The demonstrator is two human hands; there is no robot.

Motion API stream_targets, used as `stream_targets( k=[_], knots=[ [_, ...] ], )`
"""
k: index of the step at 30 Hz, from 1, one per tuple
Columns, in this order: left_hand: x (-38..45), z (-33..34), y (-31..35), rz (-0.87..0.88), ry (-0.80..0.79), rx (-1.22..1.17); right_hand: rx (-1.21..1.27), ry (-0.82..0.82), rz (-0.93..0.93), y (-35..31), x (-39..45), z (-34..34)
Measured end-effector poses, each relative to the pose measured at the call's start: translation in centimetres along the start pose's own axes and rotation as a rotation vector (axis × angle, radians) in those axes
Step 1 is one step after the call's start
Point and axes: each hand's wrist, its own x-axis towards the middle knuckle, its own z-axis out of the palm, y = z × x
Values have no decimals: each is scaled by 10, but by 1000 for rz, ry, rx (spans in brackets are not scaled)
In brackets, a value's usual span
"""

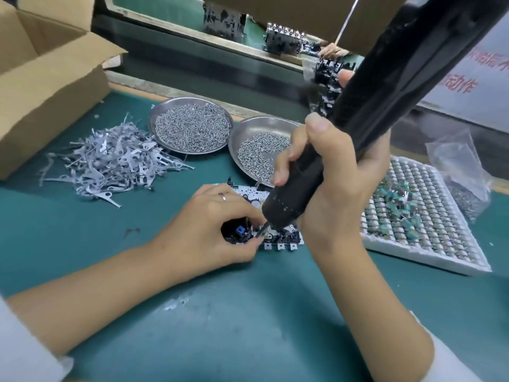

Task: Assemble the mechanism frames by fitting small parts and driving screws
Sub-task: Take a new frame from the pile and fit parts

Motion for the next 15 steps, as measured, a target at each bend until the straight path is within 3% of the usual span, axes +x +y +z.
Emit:
stream_targets(
  k=[15],
  knots=[
    [1, 1, 1, -9, -4, 5, -36, 12, -33, 7, -3, -2]
  ],
)
